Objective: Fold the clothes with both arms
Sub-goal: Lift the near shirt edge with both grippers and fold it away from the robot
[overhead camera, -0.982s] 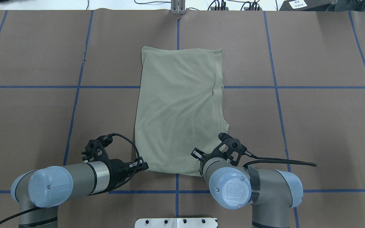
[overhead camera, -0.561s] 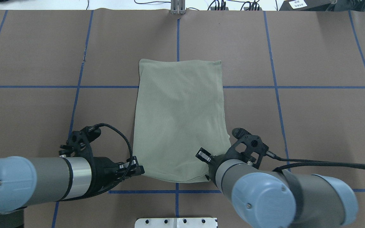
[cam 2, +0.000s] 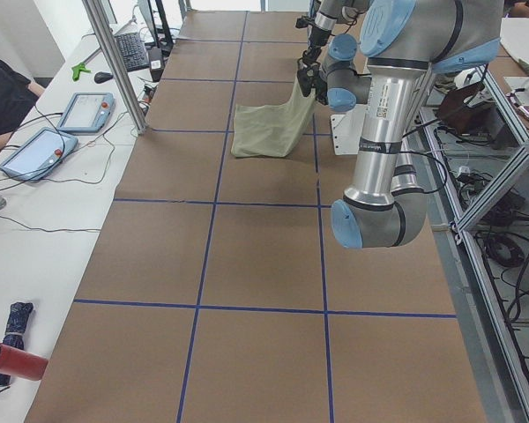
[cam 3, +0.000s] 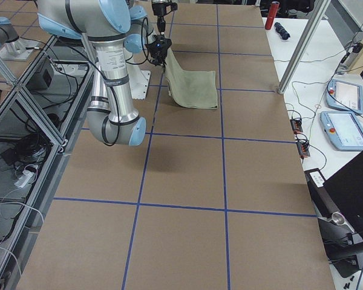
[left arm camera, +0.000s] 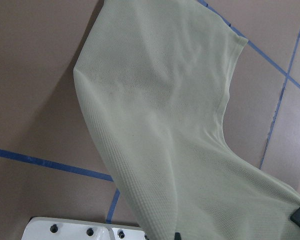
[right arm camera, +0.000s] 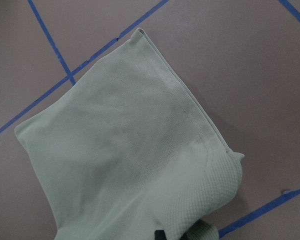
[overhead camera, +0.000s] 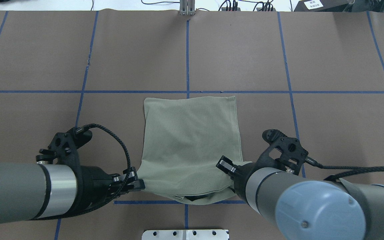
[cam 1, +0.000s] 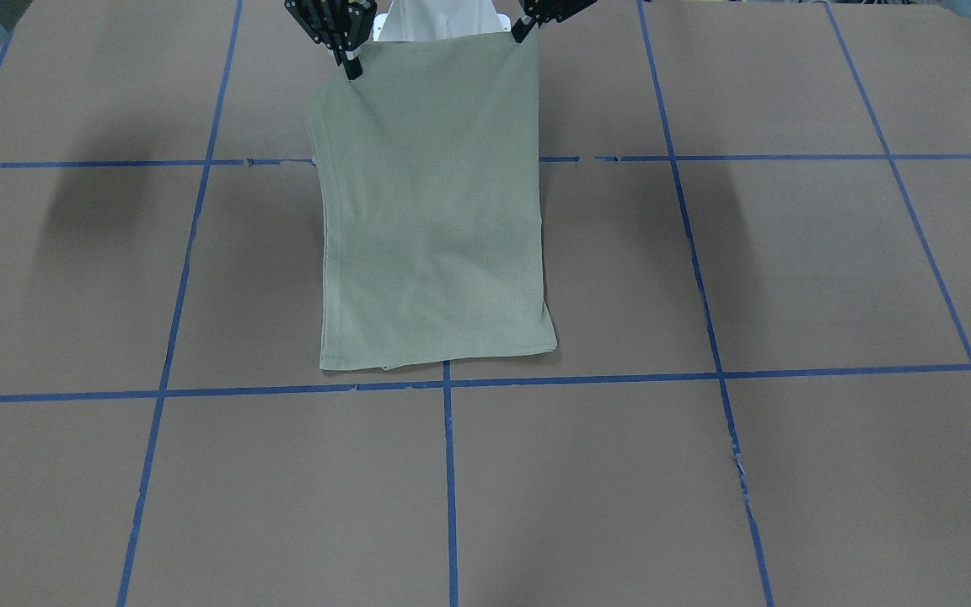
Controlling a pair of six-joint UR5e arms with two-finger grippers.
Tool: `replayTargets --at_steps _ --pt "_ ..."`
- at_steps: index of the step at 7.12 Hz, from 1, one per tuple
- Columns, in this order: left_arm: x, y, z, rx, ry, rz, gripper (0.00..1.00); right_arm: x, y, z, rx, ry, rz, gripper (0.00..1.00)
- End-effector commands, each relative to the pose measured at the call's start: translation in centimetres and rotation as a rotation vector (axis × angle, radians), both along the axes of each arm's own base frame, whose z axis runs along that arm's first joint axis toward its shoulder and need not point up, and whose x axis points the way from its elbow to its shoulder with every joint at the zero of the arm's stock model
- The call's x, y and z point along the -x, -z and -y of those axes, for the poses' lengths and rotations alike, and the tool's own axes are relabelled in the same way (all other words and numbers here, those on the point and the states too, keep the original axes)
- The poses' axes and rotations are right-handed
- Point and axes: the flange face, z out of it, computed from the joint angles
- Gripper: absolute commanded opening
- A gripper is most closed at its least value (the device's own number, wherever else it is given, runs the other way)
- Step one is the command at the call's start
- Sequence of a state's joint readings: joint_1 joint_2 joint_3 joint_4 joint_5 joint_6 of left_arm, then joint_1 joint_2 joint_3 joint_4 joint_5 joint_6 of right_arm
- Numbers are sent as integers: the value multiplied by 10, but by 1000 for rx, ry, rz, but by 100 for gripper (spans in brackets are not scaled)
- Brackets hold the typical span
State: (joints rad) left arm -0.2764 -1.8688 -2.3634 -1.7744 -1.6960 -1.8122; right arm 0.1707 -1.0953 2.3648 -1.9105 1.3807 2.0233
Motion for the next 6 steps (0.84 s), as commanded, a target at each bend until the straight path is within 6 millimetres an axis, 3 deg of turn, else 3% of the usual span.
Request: replayTargets --at_steps 1,3,6 --pt "-61 -16 59 -40 58 106 0 48 -4 52 -37 -47 -48 0" --pt "-79 -37 97 -119 68 195 0 94 -43 106 -70 -85 -64 0" --pt "-104 -52 155 -155 113 238 0 111 -61 145 -73 -91 -117 0"
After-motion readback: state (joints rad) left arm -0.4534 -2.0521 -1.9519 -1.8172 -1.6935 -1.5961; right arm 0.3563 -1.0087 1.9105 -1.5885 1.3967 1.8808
